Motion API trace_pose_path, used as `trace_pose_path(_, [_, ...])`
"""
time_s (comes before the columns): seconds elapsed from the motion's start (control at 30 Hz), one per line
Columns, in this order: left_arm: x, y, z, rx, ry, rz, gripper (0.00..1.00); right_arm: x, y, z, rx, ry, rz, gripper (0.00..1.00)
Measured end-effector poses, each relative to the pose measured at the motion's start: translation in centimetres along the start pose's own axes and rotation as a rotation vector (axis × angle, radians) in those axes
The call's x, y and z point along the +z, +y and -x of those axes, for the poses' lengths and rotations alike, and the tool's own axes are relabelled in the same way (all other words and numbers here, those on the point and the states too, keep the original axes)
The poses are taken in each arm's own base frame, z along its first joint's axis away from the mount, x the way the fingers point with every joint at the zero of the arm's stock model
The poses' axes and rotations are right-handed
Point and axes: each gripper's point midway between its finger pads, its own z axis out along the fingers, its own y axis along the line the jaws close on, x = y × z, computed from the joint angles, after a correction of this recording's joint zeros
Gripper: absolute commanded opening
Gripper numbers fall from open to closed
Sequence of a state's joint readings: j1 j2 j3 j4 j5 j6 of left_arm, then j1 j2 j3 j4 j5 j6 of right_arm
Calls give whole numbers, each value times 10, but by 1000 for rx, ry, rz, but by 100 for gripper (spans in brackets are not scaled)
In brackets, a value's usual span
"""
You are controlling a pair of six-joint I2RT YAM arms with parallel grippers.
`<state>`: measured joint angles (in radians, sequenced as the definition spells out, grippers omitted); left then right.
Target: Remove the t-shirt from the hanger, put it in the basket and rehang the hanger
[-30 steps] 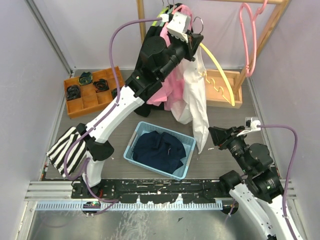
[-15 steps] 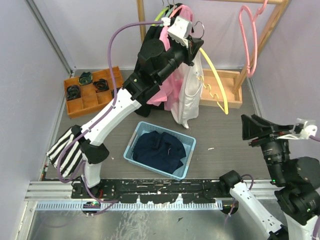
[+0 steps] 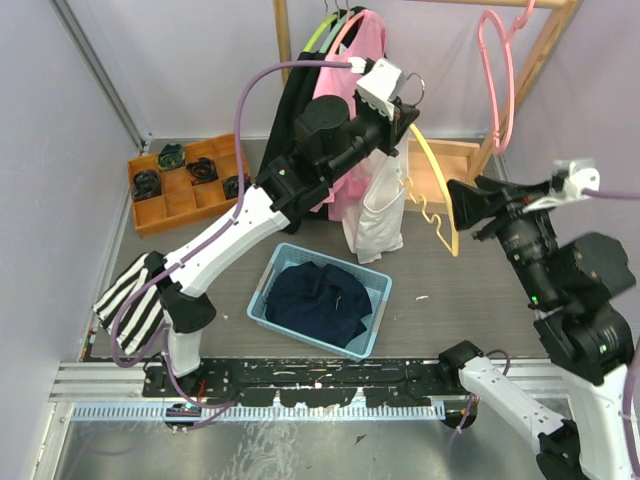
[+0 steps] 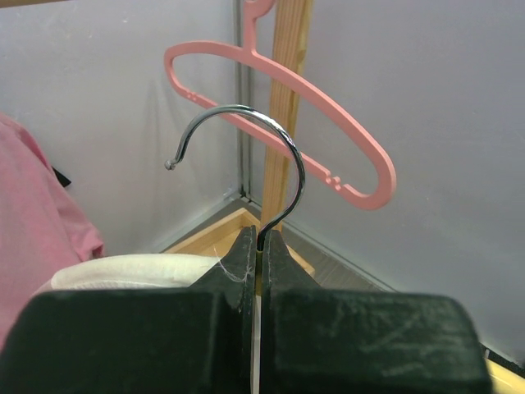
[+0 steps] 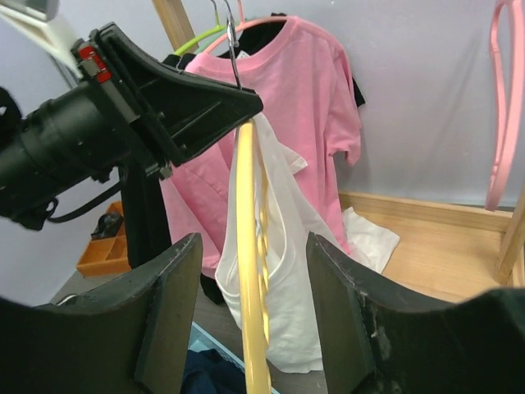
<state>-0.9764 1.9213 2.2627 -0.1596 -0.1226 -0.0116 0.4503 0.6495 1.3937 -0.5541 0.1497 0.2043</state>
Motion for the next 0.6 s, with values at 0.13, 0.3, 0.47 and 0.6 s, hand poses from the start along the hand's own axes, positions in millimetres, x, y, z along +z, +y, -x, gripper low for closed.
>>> trace_pose_path(0.13, [-1, -15, -6, 1, 20, -26, 0, 27, 2, -8, -24, 61, -14, 60])
trace_pose_path(0.3, [0, -23, -13, 6, 41, -40, 0, 48, 1, -18, -45, 130, -35, 60])
trace_pose_path(0.47, [-1, -23, -18, 13, 65, -38, 0, 53, -1, -28, -58, 177, -49, 57])
trace_pose_path(0.6, [-1, -22, -15, 14, 64, -35, 0, 52, -4, -37, -69, 215, -58, 54])
